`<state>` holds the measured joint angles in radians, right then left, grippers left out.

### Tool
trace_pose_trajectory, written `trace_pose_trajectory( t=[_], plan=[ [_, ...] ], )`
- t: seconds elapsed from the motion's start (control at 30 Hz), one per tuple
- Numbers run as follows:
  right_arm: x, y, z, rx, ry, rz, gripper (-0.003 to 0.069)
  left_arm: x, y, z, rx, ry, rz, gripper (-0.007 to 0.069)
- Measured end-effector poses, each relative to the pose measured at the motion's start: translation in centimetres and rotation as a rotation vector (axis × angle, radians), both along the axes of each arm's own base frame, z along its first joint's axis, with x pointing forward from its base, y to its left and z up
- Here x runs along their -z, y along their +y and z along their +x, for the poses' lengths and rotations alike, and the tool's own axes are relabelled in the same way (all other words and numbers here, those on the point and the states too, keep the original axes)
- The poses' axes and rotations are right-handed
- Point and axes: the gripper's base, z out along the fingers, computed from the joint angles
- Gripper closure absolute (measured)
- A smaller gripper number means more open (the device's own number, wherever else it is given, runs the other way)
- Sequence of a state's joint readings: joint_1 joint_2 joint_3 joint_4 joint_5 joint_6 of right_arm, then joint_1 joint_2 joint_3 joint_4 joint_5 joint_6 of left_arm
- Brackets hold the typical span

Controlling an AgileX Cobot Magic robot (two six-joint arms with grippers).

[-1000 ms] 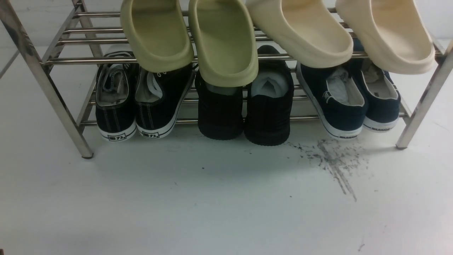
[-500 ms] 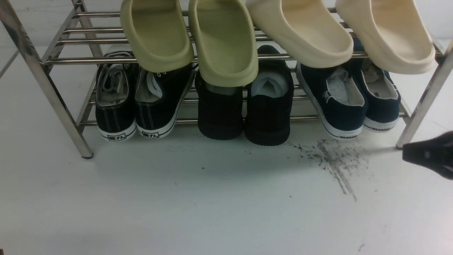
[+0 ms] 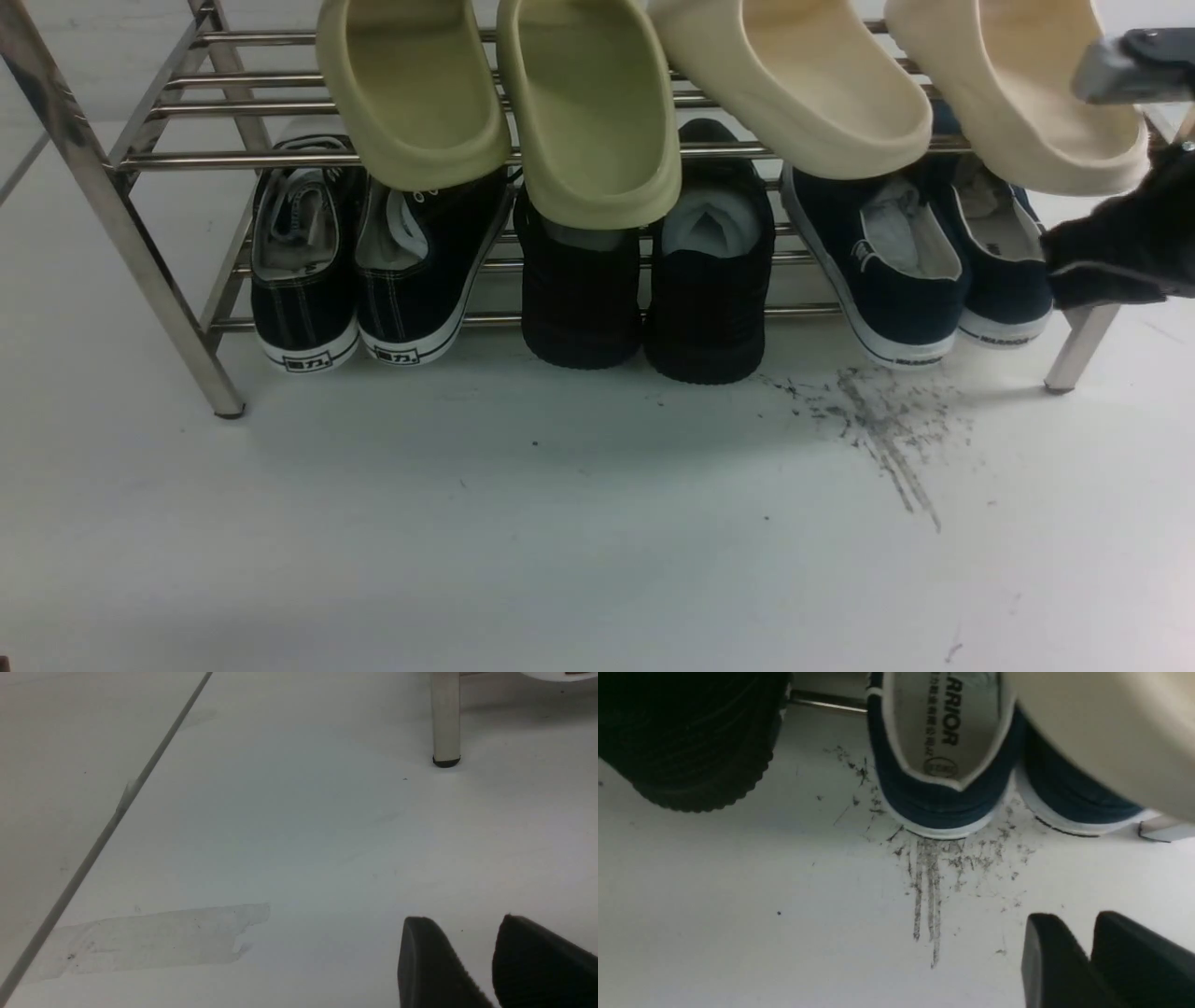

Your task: Take the shoes off the shelf with your hand on the white table.

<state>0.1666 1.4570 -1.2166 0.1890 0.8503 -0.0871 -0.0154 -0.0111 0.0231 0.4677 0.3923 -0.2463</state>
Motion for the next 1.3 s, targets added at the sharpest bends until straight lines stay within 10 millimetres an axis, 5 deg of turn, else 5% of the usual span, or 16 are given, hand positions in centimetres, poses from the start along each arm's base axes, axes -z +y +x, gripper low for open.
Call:
trace_pose_trajectory(
  t=[0.4,0.77,1.0,1.17,1.3],
  plan=[
    [1.6,7.4,1.3,-0.199,-0.187,-0.087,0.0175,0.0,0.0,0.0,0.0,0.0,0.001,0.0383],
    [4.3,7.8,4.1,-0.126,-0.258,-0.136,0.0141,0.0,0.0,0.0,0.0,-0.001,0.001,0.0383],
    [5.5,7.8,4.9,-0.091,-0.251,-0.154,0.0164,0.0,0.0,0.0,0.0,-0.001,0.001,0.0383],
    [6.0,8.0,5.3,-0.091,-0.259,-0.149,0.0248,0.0,0.0,0.0,0.0,-0.001,0.001,0.0383],
    [6.2,8.1,5.3,-0.097,-0.257,-0.156,0.0454,0.0,0.0,0.0,0.0,-0.001,0.001,0.0383]
  ],
)
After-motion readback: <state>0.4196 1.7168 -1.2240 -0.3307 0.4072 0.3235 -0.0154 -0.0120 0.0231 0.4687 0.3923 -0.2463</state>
